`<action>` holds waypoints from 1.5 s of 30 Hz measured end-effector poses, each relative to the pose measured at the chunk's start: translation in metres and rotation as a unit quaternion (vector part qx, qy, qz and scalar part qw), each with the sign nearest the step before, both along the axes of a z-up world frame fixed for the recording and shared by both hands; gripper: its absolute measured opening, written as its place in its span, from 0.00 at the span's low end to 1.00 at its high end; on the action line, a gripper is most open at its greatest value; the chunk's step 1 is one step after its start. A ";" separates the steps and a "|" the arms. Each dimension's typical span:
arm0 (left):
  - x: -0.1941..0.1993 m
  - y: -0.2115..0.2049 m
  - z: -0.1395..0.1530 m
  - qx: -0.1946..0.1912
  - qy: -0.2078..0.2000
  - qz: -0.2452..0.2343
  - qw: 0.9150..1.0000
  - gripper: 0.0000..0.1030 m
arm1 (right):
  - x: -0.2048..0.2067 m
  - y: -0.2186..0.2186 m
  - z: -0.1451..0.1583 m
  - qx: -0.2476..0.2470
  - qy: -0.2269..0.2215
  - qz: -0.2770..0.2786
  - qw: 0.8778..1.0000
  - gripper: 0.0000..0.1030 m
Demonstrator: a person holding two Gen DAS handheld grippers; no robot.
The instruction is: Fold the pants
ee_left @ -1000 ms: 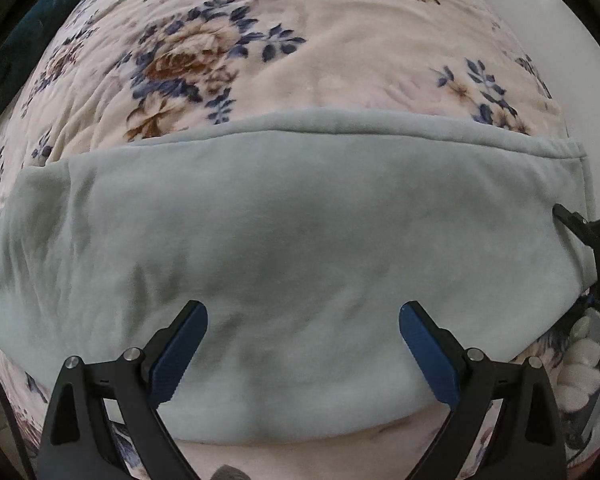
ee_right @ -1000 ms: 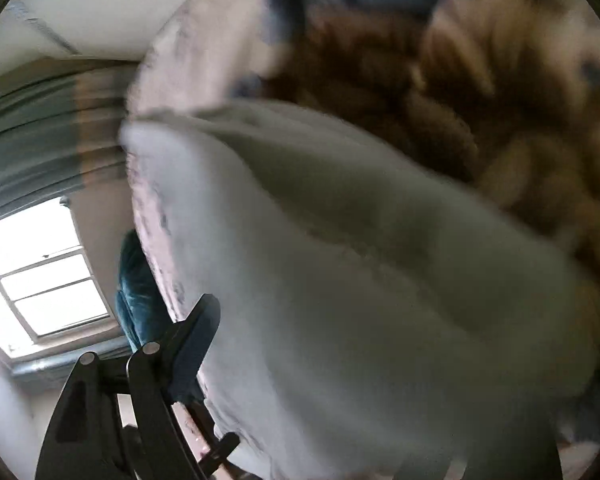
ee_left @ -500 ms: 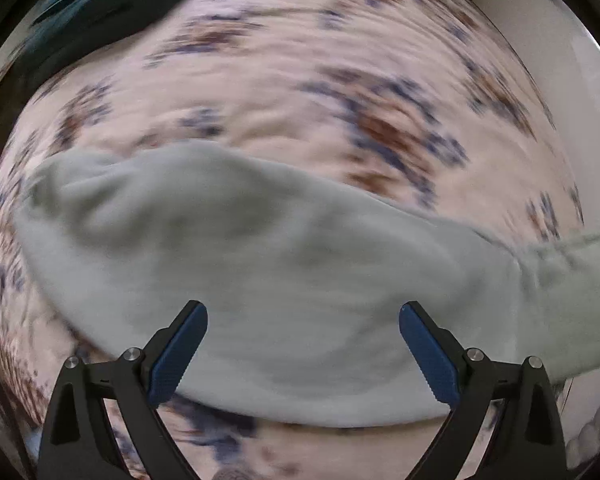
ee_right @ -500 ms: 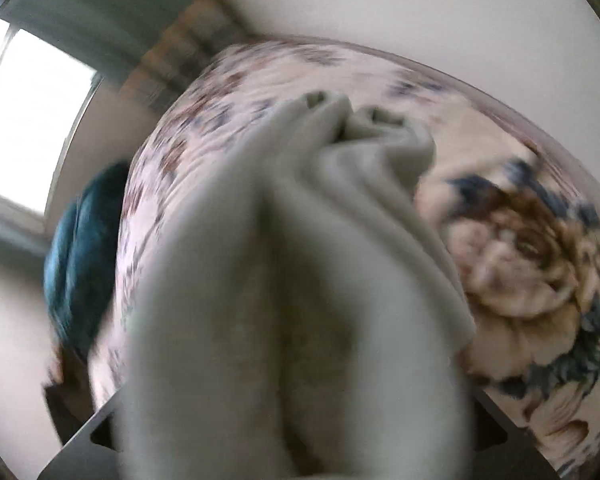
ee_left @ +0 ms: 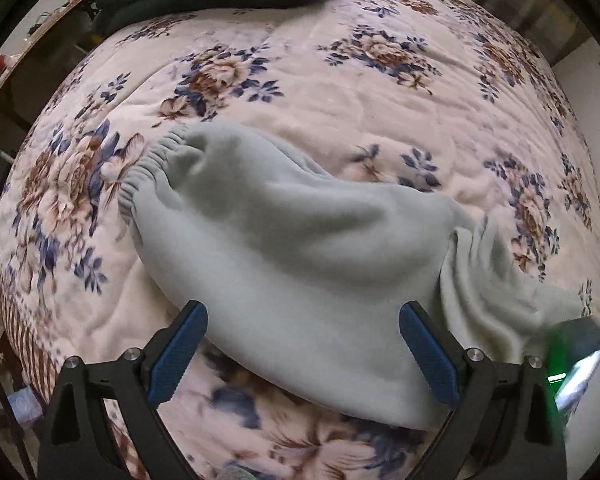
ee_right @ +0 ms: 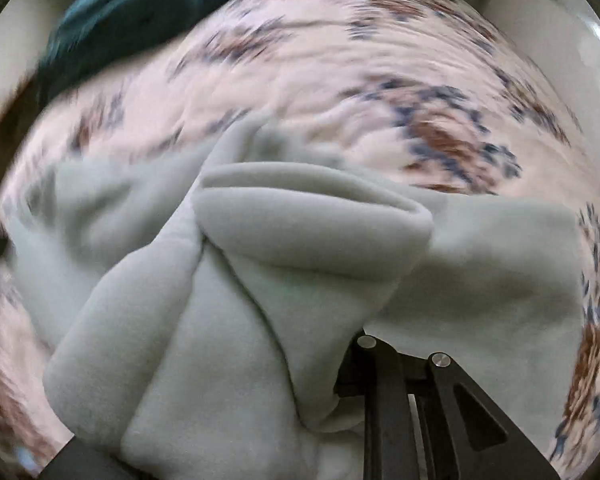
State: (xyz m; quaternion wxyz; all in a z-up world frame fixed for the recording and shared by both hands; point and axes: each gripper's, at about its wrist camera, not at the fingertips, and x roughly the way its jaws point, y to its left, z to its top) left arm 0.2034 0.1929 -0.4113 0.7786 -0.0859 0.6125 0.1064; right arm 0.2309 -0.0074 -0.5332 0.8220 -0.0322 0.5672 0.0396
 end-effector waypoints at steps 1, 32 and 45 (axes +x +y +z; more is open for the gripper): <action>0.003 0.004 -0.001 -0.008 0.002 -0.007 1.000 0.95 | -0.008 0.015 -0.011 -0.031 0.008 0.009 0.999 0.26; 0.038 -0.090 -0.065 -0.151 0.129 -0.128 0.972 0.38 | -0.036 -0.283 0.018 0.205 0.160 -0.310 0.914 0.29; 0.107 -0.154 -0.071 -0.073 0.070 -0.254 0.962 0.24 | 0.042 -0.259 0.038 0.249 0.185 -0.243 0.919 0.69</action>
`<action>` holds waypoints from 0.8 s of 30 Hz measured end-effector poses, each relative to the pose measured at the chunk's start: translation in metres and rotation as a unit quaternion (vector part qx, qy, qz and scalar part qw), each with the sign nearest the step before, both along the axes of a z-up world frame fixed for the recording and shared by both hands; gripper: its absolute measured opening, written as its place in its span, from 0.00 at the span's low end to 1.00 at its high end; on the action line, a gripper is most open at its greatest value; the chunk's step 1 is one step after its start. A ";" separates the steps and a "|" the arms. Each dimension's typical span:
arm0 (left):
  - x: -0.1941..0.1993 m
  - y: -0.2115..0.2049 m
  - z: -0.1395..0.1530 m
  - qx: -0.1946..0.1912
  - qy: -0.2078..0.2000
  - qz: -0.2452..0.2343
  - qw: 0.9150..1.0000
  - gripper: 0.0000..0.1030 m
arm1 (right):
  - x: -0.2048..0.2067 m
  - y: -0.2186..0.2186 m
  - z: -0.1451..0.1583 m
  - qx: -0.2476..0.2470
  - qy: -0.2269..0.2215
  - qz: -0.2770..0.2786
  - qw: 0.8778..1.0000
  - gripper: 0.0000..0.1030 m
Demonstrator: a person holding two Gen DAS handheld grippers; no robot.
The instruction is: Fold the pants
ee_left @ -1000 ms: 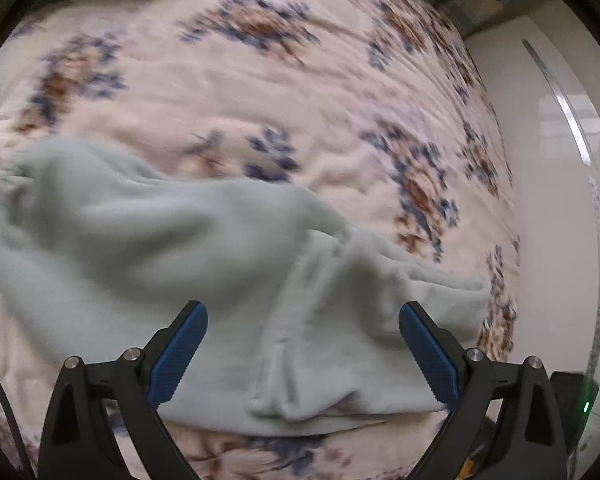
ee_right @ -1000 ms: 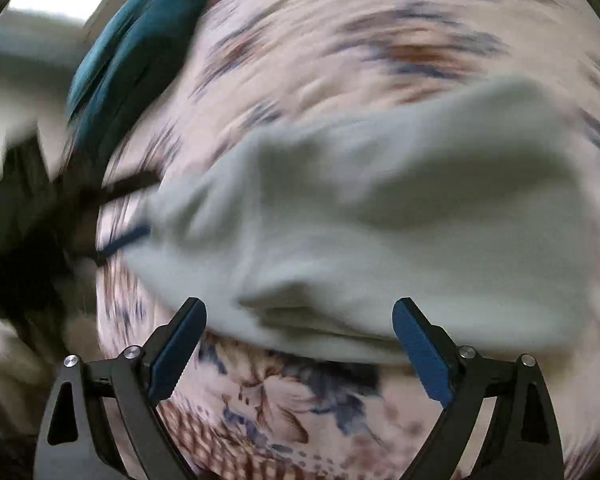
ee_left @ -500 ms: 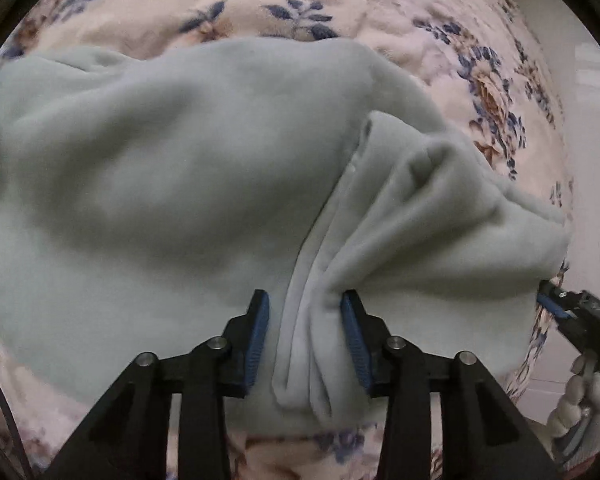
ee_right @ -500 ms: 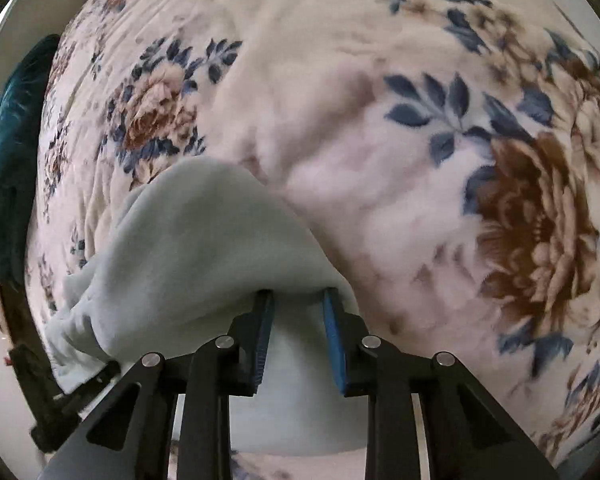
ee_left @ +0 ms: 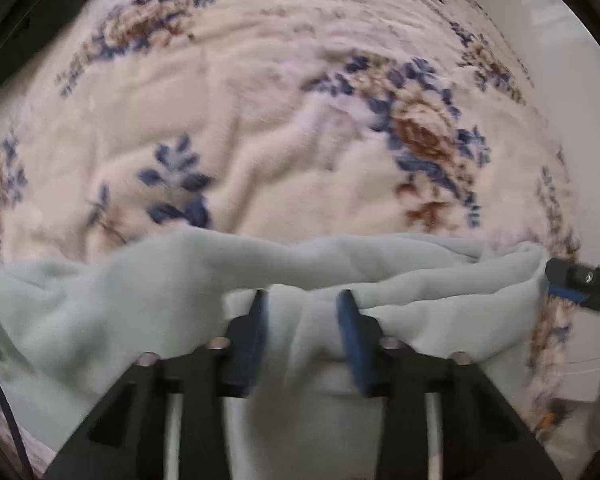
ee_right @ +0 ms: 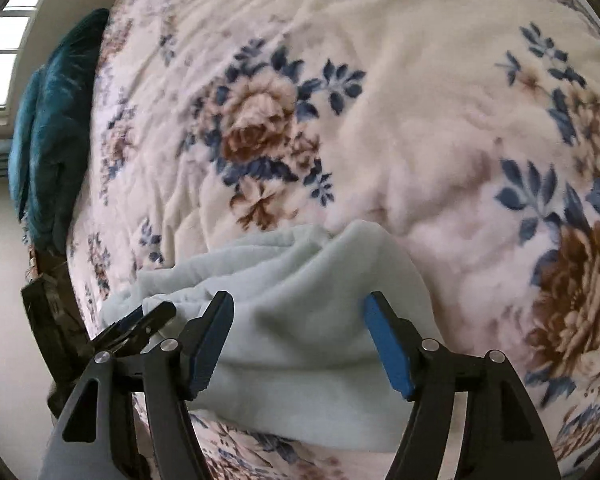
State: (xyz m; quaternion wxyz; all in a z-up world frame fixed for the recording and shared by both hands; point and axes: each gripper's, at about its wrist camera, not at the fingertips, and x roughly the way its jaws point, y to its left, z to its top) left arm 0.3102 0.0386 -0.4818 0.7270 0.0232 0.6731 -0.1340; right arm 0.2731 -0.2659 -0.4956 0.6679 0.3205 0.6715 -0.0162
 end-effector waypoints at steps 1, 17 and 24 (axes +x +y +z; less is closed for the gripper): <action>-0.001 0.007 0.003 -0.006 -0.006 0.008 1.000 0.22 | 0.006 0.002 -0.003 -0.005 0.002 0.007 1.000 0.69; -0.027 0.062 0.038 -0.040 -0.029 0.088 0.995 0.50 | -0.028 0.004 0.021 -0.006 -0.035 0.013 0.999 0.69; -0.093 0.077 0.005 -0.103 0.090 0.164 0.977 0.63 | -0.133 0.001 0.003 0.077 0.010 -0.122 0.989 0.69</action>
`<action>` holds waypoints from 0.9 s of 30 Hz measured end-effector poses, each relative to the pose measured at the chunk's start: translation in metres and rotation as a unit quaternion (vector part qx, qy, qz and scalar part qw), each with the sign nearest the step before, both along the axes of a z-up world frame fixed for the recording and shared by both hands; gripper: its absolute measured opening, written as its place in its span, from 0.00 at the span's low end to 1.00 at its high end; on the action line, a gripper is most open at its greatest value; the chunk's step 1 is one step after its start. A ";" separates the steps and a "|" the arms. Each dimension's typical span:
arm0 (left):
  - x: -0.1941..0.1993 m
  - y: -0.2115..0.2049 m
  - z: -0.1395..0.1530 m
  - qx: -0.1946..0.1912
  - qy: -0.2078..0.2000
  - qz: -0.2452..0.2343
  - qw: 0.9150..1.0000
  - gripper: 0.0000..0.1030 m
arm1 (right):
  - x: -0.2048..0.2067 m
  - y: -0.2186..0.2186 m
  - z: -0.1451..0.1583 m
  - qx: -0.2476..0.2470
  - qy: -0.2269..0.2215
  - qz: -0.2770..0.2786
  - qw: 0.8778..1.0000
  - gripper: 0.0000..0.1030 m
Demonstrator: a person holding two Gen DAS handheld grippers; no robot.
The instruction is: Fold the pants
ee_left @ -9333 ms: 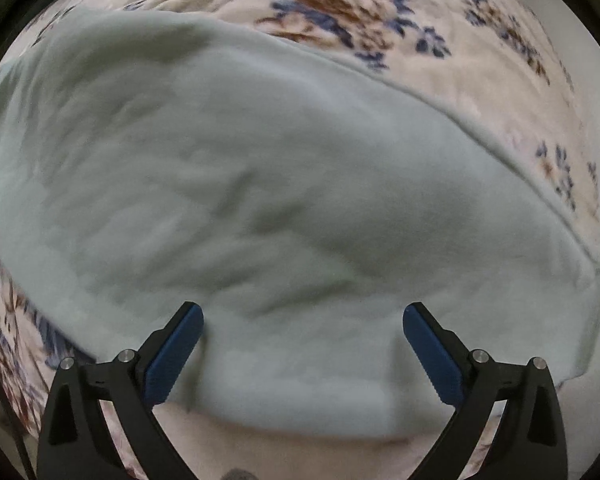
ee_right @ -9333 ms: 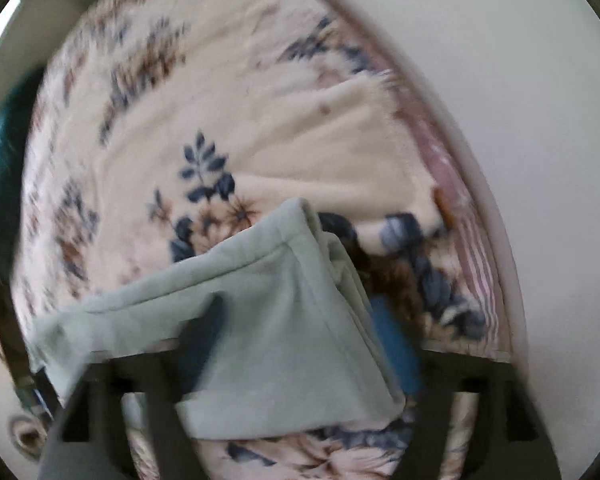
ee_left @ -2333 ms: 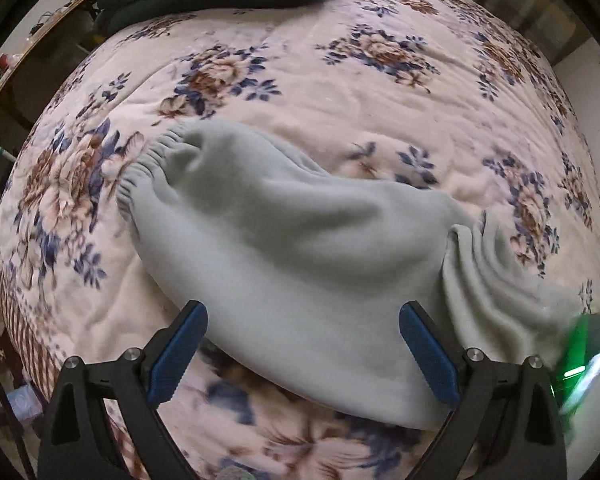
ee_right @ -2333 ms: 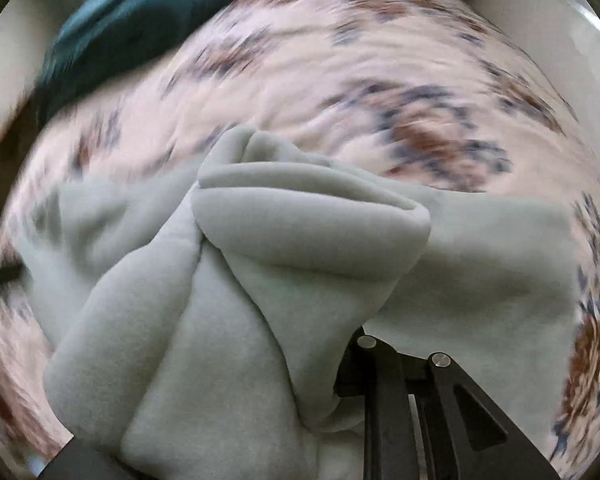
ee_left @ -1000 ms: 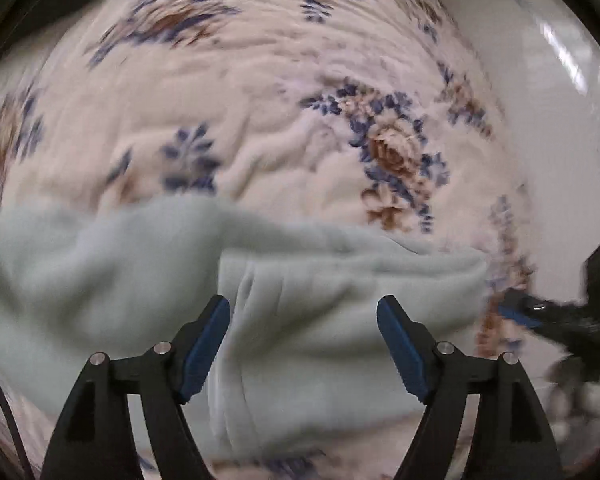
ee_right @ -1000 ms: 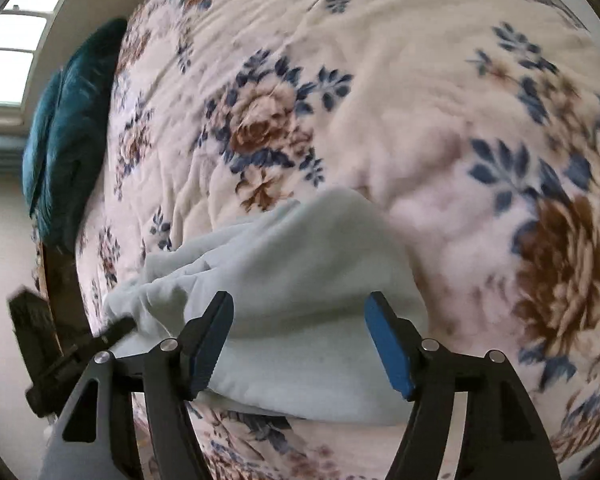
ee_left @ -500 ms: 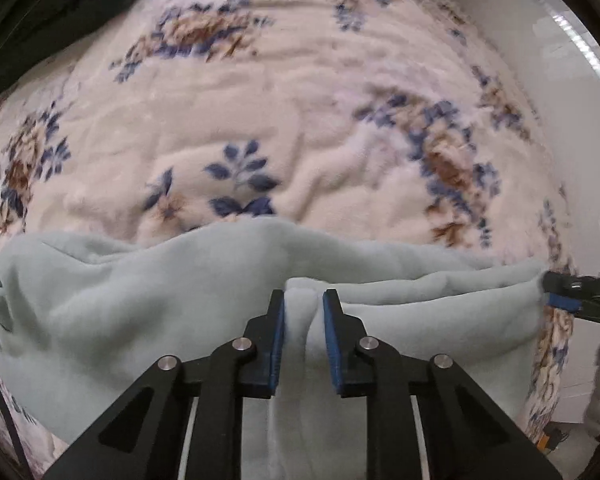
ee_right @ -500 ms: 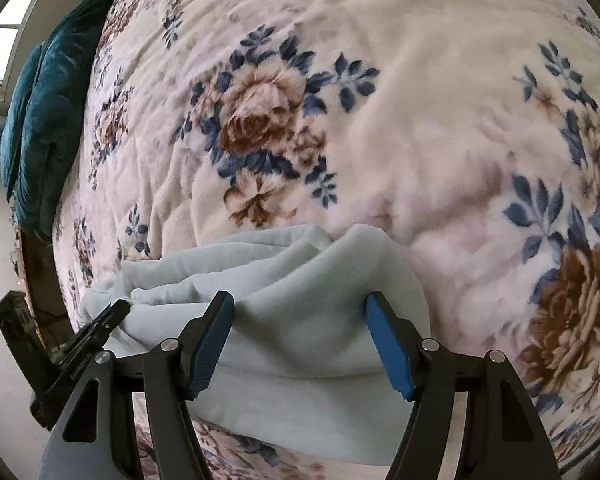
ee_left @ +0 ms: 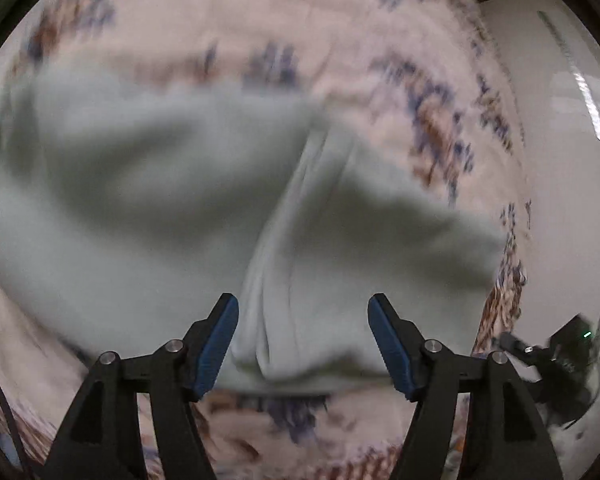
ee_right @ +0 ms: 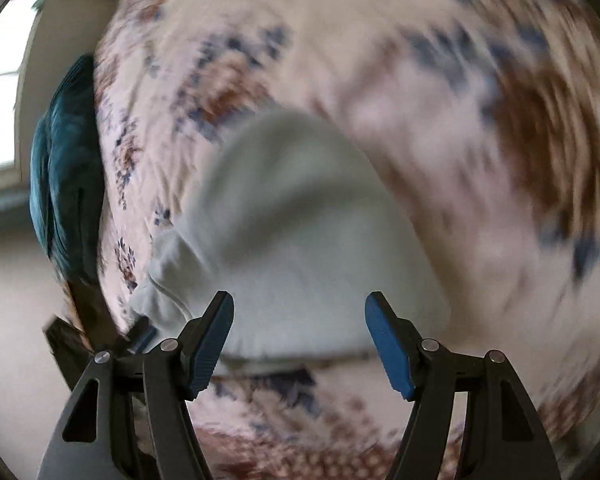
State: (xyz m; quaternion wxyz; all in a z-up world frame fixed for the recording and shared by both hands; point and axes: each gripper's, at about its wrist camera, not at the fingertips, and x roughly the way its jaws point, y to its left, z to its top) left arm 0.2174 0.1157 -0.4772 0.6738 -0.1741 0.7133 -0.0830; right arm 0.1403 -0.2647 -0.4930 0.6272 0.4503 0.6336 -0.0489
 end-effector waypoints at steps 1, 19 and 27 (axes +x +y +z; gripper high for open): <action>-0.005 0.000 -0.011 -0.014 0.020 0.013 1.000 0.63 | -0.012 0.003 -0.014 0.019 0.015 -0.016 1.000 0.69; -0.036 0.004 -0.008 0.091 -0.044 -0.037 0.994 0.10 | -0.060 0.024 -0.052 0.051 0.033 -0.113 0.992 0.11; -0.010 0.031 0.006 0.019 -0.046 0.032 0.998 0.50 | -0.041 0.024 -0.052 0.035 0.048 -0.029 0.998 0.33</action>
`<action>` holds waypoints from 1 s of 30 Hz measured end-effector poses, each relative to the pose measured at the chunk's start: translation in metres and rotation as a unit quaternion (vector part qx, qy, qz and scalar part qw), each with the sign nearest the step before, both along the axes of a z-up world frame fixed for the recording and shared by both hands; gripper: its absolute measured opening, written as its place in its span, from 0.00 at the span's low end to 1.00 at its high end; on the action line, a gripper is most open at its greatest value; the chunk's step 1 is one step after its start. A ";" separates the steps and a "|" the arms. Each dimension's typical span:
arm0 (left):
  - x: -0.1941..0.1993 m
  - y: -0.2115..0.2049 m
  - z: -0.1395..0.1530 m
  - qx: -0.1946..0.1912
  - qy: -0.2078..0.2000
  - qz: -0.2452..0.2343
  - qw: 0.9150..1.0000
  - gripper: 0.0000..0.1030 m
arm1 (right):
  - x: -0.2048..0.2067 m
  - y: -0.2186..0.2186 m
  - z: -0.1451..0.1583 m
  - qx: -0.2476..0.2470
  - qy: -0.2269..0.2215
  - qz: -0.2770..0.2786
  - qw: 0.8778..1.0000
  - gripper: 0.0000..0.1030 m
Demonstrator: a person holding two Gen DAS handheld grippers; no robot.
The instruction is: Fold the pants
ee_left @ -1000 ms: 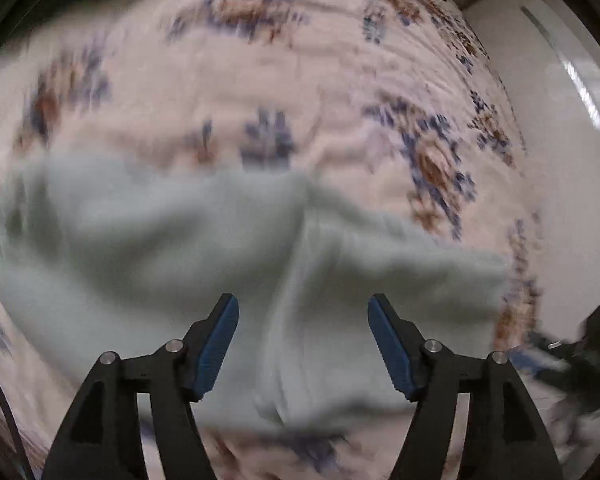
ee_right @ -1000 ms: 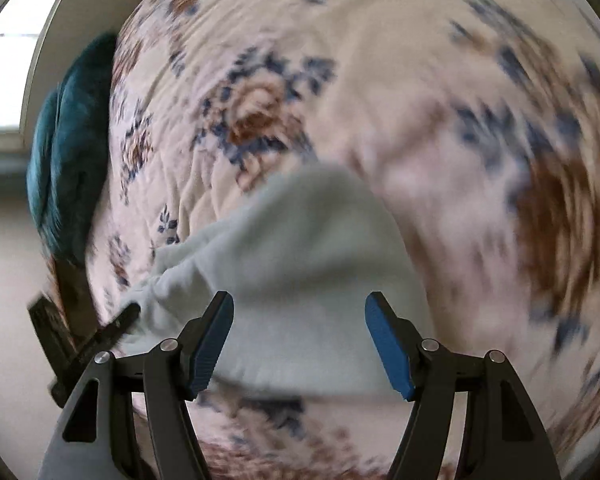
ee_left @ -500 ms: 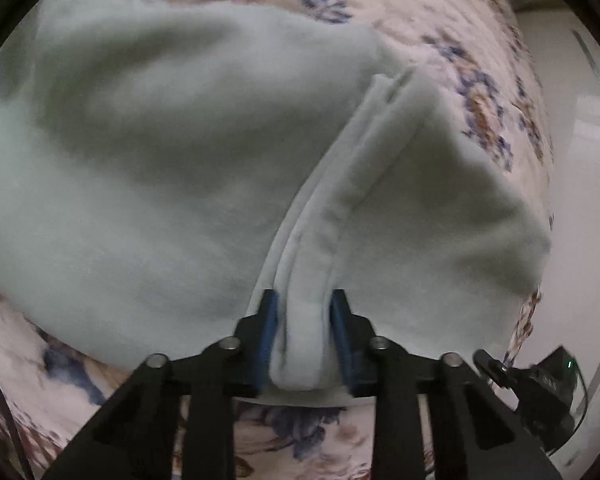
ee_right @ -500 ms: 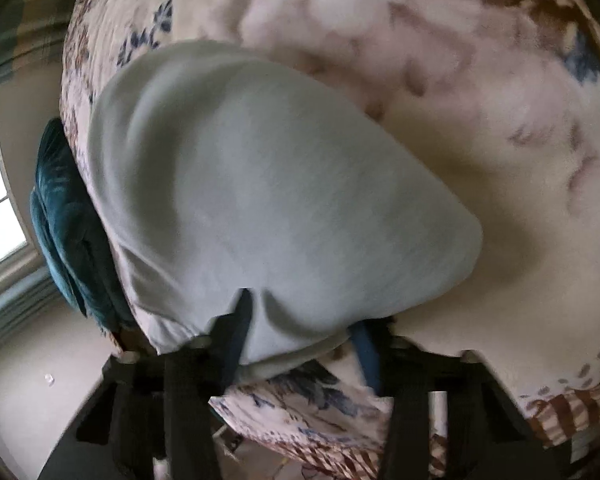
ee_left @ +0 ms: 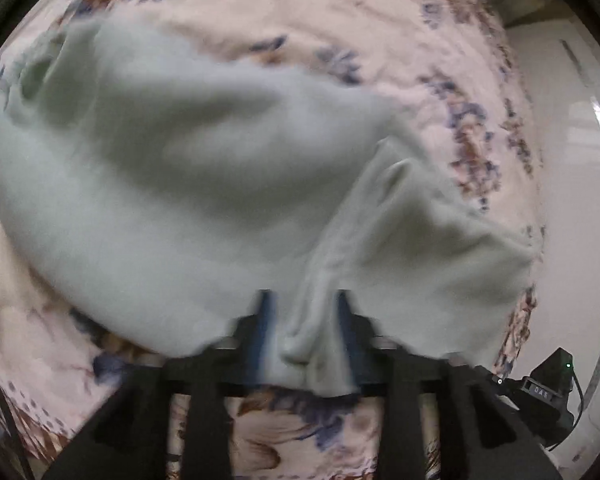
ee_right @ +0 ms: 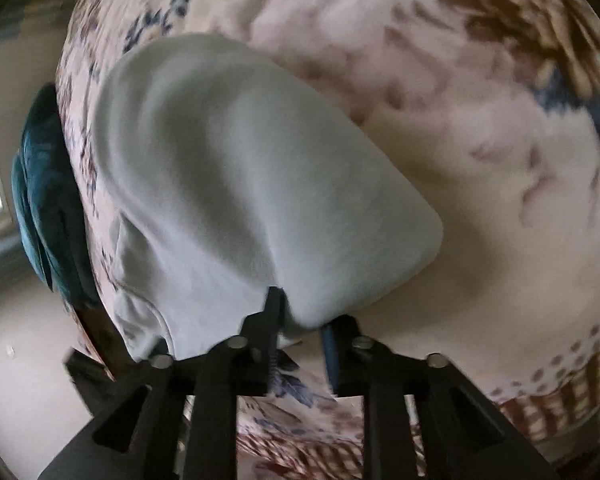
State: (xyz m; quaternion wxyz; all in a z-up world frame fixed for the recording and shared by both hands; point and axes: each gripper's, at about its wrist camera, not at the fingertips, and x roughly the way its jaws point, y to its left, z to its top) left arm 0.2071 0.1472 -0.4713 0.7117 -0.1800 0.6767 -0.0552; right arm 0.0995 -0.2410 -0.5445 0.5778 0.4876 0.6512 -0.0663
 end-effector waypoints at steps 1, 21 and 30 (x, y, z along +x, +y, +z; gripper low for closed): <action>0.004 -0.009 0.007 -0.008 -0.011 -0.012 1.000 0.61 | 0.002 0.003 0.004 0.002 0.001 0.010 1.000 0.50; 0.071 -0.062 -0.032 0.096 -0.036 -0.091 0.990 0.26 | 0.076 -0.022 0.064 -0.097 -0.105 0.073 0.987 0.59; 0.075 -0.063 -0.044 0.097 -0.028 -0.096 0.990 0.38 | 0.166 -0.025 0.001 -0.052 -0.102 0.108 0.988 0.00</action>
